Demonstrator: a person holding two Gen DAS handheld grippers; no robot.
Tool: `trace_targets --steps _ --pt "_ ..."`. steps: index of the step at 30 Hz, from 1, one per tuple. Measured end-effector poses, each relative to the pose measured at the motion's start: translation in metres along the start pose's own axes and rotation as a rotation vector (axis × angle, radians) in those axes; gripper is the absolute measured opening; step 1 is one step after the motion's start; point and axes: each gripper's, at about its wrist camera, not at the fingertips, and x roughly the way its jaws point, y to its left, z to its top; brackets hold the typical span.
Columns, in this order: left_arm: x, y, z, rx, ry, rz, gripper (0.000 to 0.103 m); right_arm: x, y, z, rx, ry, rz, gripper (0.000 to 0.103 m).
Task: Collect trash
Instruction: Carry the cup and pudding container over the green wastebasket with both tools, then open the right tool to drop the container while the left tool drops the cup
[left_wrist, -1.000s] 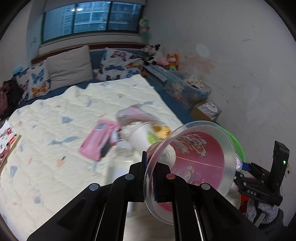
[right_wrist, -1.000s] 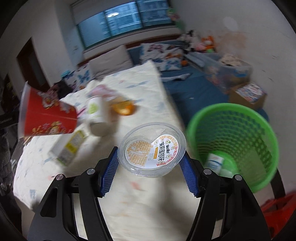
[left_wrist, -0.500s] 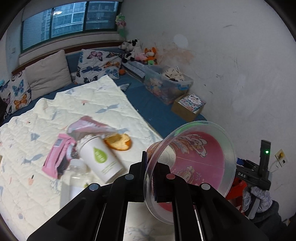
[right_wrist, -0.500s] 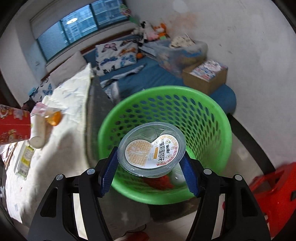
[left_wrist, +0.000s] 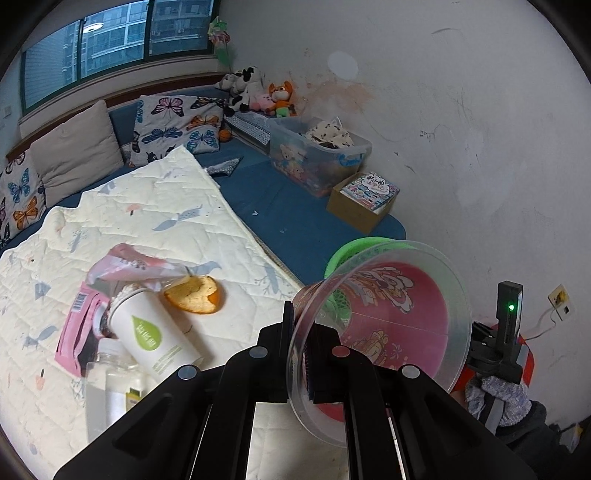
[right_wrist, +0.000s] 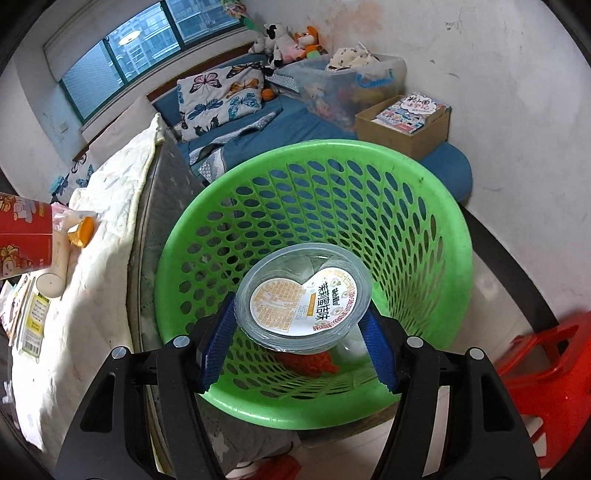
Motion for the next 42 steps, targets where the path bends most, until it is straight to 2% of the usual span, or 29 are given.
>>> trace_targets --steps 8,19,29,42 --pt "0.013 -0.007 0.003 0.008 0.019 -0.016 0.005 -0.003 -0.001 0.001 0.013 -0.005 0.026 0.069" --pt "0.035 -0.033 0.008 0.033 0.057 -0.075 0.005 -0.034 -0.008 -0.002 0.035 -0.062 0.019 0.073" --pt "0.077 -0.074 0.008 0.078 0.129 -0.135 0.005 -0.063 -0.027 -0.013 0.066 -0.113 -0.027 0.076" --pt "0.144 -0.113 0.0 0.145 0.26 -0.113 0.005 -0.073 -0.054 -0.028 0.14 -0.11 -0.046 0.076"
